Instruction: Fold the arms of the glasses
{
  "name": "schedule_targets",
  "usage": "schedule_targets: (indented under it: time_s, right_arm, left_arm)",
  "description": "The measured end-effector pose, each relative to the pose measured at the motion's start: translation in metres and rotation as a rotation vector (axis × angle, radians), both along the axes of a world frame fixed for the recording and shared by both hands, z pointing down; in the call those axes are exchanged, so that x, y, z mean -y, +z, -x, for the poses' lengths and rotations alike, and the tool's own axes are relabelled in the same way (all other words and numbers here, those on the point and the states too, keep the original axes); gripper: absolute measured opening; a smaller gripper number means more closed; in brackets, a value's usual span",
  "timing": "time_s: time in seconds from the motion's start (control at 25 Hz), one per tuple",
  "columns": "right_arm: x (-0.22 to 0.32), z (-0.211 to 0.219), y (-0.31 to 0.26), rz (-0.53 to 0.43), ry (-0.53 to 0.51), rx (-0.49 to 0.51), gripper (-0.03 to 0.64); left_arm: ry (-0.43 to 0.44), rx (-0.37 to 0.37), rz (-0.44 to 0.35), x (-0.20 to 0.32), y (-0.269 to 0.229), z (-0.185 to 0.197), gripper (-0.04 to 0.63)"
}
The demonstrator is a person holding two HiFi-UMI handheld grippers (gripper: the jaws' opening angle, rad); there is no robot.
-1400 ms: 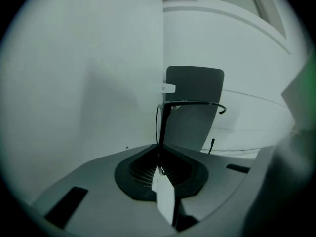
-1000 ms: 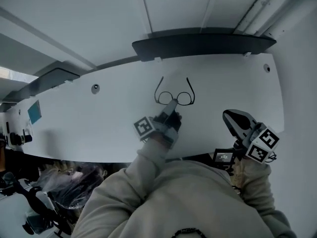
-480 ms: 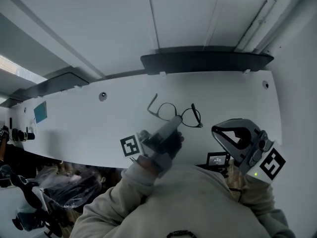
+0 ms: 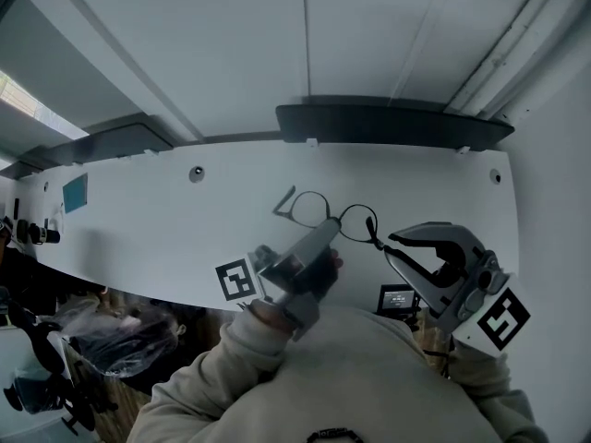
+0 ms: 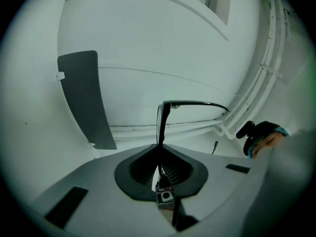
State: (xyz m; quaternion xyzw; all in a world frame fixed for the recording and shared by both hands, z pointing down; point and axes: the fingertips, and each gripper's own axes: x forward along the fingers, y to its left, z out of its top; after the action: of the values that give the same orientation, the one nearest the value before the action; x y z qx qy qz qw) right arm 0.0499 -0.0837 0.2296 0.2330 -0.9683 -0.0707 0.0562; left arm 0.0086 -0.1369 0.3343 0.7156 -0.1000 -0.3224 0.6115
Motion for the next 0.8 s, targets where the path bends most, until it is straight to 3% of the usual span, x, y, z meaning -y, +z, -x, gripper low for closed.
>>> schedule_targets:
  time_s: [0.8]
  right_arm:
    - [0.002, 0.024, 0.003, 0.002, -0.081, -0.072, 0.021]
  left_arm:
    - [-0.045, 0.042, -0.031, -0.007, -0.006, 0.007, 0.021]
